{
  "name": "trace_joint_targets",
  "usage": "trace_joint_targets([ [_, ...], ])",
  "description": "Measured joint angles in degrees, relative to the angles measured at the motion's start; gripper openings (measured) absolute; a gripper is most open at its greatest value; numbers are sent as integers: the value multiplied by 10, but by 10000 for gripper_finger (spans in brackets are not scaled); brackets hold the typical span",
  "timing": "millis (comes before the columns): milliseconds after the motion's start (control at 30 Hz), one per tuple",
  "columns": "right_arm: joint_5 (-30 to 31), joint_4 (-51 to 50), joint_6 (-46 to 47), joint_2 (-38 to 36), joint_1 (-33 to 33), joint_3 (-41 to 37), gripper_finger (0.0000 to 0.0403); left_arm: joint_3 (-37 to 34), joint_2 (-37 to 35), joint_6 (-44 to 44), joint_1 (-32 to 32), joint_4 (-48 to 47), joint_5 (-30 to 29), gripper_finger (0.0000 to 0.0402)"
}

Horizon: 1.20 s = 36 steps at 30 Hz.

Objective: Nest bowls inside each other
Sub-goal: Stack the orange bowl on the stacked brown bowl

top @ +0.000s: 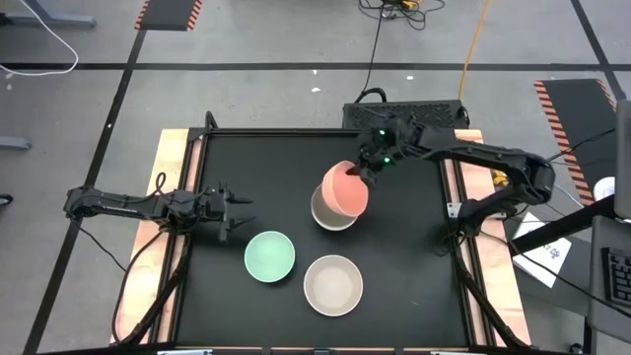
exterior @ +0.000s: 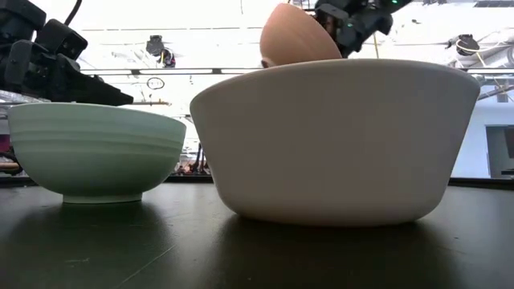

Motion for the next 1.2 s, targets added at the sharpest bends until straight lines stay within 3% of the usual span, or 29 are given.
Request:
trace_joint_targets([
  [300, 17, -152, 1, 82, 5, 111, 0, 0, 0, 3, 0, 0, 0, 241],
  [567, 32, -181, 6, 161, 34, 156, 0, 0, 0, 13, 0, -1, 0, 241],
  [767, 114, -274, 2, 213, 42, 205, 0, 0, 0, 13, 0, -1, 4, 241],
  [1200, 118, -343, 2, 230, 54, 232, 0, 0, 0, 13, 0, -2, 5, 241],
])
